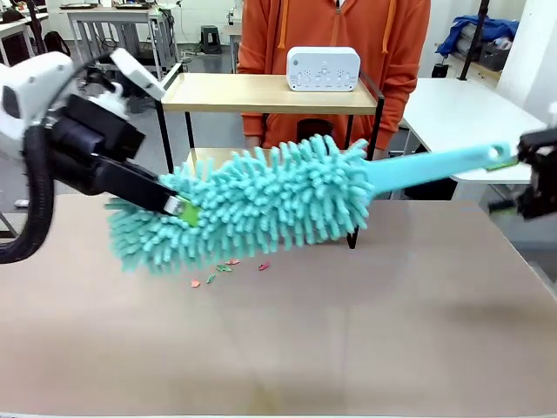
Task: Clean the shelf.
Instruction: Hand the Duster back to the human.
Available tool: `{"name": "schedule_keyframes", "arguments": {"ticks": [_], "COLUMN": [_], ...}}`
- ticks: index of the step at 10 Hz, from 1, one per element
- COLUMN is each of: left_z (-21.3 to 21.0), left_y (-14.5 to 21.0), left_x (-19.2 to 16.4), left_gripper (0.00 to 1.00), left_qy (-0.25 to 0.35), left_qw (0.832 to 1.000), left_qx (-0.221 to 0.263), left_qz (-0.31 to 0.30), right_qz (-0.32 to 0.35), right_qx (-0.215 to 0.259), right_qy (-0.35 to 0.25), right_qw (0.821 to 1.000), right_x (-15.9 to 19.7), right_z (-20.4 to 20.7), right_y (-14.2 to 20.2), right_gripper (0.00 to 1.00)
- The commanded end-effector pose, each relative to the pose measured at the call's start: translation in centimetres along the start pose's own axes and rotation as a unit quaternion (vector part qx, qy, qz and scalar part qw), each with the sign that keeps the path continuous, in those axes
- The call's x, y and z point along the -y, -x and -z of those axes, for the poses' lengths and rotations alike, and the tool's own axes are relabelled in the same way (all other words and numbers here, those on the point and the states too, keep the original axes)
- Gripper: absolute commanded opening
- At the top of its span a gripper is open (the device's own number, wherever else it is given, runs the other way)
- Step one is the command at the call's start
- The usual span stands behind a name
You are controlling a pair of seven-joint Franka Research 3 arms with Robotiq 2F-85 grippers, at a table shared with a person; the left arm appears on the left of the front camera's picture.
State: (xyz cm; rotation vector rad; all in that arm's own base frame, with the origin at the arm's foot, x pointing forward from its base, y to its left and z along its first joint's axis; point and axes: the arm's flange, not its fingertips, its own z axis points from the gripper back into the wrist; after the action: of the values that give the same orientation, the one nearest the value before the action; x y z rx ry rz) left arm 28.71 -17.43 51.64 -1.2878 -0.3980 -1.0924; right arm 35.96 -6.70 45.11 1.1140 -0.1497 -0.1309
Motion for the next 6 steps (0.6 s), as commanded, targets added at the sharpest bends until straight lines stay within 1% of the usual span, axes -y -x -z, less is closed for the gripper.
{"name": "schedule_keyframes", "arguments": {"ticks": [1,2,3,4,5,6], "left_z": [-3.0,-4.9,-6.6,-9.2,-12.4,-16.0], "left_y": [1.8,2.6,3.1,3.3,3.5,4.2], "left_x": [1.4,1.7,2.3,3.1,3.8,4.2], "left_gripper": [0.00,0.00,0.00,0.00,0.00,0.00], "left_qy": [0.007,-0.008,0.010,0.019,0.007,0.003], "left_qw": [0.999,0.997,0.994,0.986,0.967,0.932], "left_qx": [0.047,0.078,0.108,0.167,0.256,0.363], "left_qz": [-0.001,-0.011,-0.027,-0.017,-0.002,-0.005], "right_qz": [0.146,0.117,0.078,0.078,0.078,0.078], "right_qx": [0.035,0.011,0.005,0.005,0.005,0.005], "right_qy": [-0.050,0.003,-0.004,-0.004,-0.004,-0.004], "right_qw": [0.987,0.993,0.997,0.997,0.997,0.997], "right_x": [2.0,2.8,2.7,2.7,2.7,2.7], "right_z": [2.4,3.7,1.3,1.3,1.3,1.3], "right_y": [0.9,1.2,0.6,0.6,0.6,0.6], "right_gripper": [1.00,1.00,1.00,1.00,1.00,1.00]}}
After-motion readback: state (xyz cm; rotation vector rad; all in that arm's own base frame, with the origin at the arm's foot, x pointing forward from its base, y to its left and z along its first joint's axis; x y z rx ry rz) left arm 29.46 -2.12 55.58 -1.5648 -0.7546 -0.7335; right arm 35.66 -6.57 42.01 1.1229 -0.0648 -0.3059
